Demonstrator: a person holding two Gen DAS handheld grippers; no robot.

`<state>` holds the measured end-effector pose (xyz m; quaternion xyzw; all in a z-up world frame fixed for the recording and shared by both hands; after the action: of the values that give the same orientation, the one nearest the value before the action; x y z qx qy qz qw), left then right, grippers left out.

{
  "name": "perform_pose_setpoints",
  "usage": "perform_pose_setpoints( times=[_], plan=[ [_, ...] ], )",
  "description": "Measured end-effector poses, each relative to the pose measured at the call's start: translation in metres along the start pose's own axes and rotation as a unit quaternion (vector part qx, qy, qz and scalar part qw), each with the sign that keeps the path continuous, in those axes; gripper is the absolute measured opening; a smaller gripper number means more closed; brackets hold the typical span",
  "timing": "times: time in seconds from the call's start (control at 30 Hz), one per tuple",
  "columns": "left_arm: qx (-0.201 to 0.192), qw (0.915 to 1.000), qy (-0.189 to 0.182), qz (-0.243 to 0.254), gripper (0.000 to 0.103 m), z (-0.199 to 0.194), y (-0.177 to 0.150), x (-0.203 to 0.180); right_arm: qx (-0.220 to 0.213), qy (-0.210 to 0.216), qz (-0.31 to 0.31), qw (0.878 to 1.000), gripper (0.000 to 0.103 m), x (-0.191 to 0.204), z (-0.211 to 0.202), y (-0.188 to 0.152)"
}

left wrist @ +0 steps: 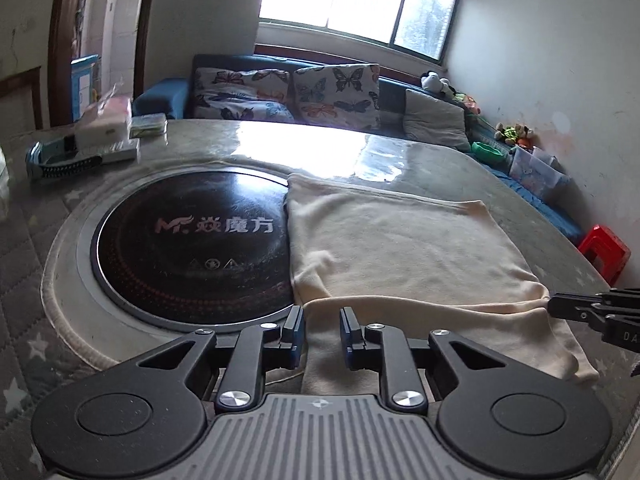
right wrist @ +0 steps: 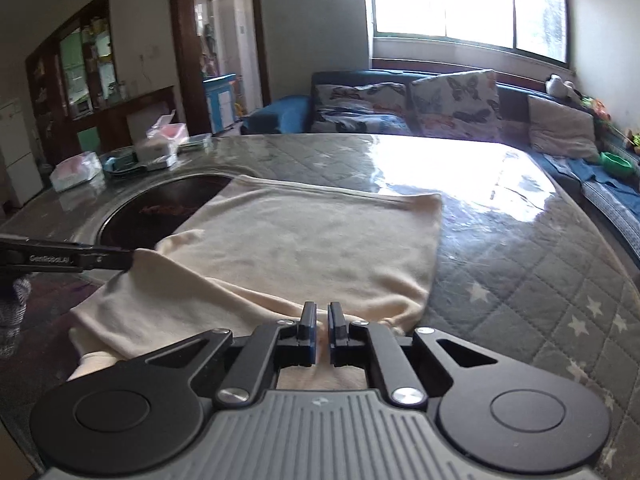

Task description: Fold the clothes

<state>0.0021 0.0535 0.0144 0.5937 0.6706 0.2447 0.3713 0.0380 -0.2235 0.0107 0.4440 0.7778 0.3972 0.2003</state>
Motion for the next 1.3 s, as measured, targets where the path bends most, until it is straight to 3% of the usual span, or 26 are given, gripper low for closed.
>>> perform_pose_setpoints(
  times=[0.17,0.27,0.43,0.57,0.7,0.9,0.93,1.03,1.1,1.13,1.2,1.3],
  plan=[
    [-0.012,0.9956,-0.050,0.079,0.022,-0.029,-0.010,-0.018,0.026,0.017,-0.022,0.999,0.009,0.006,-0.004,-0.008],
    [-0.008,0.9887,-0.052,0.140,0.022,-0.042,-0.026,-0.025,0.038,0.012,-0.044,0.998,0.011,0.008,-0.009,-0.017],
    [0.002,0.9693,-0.049,0.241,0.022,-0.060,-0.056,-0.033,0.018,0.025,-0.084,0.996,0.011,0.017,-0.032,-0.016],
    [-0.001,0.9516,-0.052,0.303,0.024,-0.067,-0.075,-0.045,0.034,0.041,-0.092,0.994,0.011,0.021,-0.024,-0.024],
    [-0.017,0.9386,-0.058,0.340,0.032,-0.066,-0.086,-0.059,0.040,0.037,-0.091,0.994,0.012,0.020,-0.024,-0.031],
    [-0.045,0.9181,-0.061,0.389,0.032,-0.057,-0.096,-0.077,0.043,0.034,-0.122,0.991,0.019,0.023,-0.039,-0.031],
    [-0.049,0.9152,-0.060,0.395,0.032,-0.054,-0.097,-0.080,0.044,0.034,-0.131,0.990,0.024,0.025,-0.042,-0.032],
    [-0.058,0.9148,-0.064,0.395,0.030,-0.049,-0.097,-0.083,0.044,0.033,-0.165,0.985,0.033,0.031,-0.051,-0.038],
    [-0.064,0.9201,-0.069,0.380,0.020,-0.049,-0.091,-0.082,0.043,0.031,-0.195,0.979,0.038,0.036,-0.057,-0.042],
    [-0.066,0.9227,-0.072,0.373,0.017,-0.049,-0.088,-0.081,0.042,0.032,-0.208,0.977,0.047,0.039,-0.061,-0.045],
    [-0.065,0.9323,-0.076,0.348,0.009,-0.046,-0.077,-0.077,0.039,0.036,-0.234,0.971,0.052,0.044,-0.067,-0.050],
    [-0.060,0.9475,-0.079,0.304,0.008,-0.039,-0.058,-0.071,0.033,0.046,-0.272,0.961,0.055,0.054,-0.069,-0.057]
  ],
)
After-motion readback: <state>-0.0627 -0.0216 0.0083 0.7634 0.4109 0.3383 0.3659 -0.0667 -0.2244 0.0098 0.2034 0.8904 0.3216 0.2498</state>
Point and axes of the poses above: each gripper's, at about its wrist camera, not at the fingertips, and z roughly the way its jaws point, x to its left, y to its top, the point moved 1 cm from there along z, roughly the way its jaws point, and after that the axes turned 2 degrees about -z, right-handed, at the moved point
